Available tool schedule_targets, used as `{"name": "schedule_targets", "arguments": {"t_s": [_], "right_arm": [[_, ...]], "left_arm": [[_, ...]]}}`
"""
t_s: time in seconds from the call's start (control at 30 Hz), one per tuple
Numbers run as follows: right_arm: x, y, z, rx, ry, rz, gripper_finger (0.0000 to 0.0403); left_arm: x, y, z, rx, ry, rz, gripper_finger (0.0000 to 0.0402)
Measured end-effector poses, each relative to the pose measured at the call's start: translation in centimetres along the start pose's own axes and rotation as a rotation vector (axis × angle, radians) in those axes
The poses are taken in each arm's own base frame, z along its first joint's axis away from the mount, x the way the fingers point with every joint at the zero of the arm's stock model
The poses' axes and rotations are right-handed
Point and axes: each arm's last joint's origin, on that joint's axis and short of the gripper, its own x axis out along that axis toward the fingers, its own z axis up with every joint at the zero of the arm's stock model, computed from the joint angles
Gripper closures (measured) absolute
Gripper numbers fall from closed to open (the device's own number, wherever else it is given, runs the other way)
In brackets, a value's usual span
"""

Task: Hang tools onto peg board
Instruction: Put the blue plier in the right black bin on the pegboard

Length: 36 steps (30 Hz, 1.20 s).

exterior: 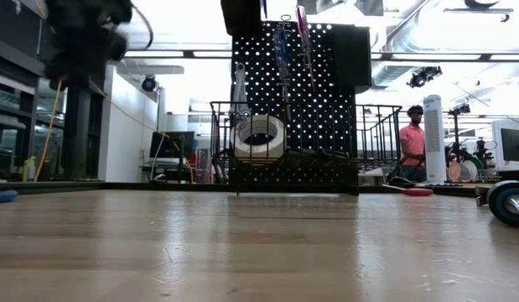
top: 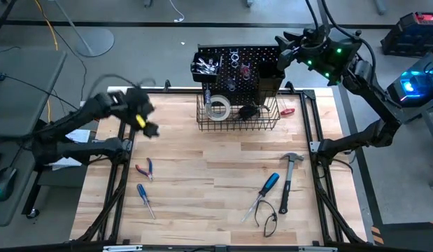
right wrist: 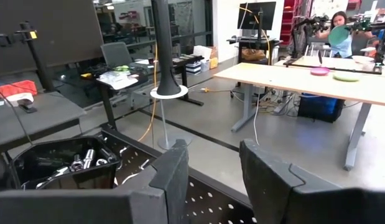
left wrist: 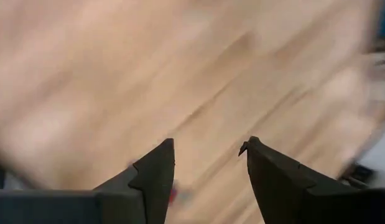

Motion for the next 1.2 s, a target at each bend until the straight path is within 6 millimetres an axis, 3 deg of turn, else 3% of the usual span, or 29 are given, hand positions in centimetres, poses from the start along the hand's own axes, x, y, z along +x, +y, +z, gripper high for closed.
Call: {"name": "schedule_targets", "arguments": {"t_s": [0.23, 0.57, 0.83, 1.2], "right_arm": [[0.0, 0.0, 0.0, -0.001, 0.0, 0.002, 0.0266], [0.0, -0.1, 0.0, -0.026, 0.0, -0.002, 0.0266], [0.0, -0.1, 0.0, -0.042, 0.001, -0.002, 0.0266], [0.0, -0.1, 0.0, -0.042, 0.002, -0.002, 0.0266]], "left_arm": [[6.5, 1.2, -4.7, -0.291, 0.163, 0.14, 0.022], [9.1, -1.2, -6.9, -0.419, 0.1, 0.276, 0.022], [12.6, -2.6, -9.7, -0.474, 0.122, 0.494, 0.022], [17.3, -3.4, -9.8, -0.542, 0.116, 0.624, 0.022]]}}
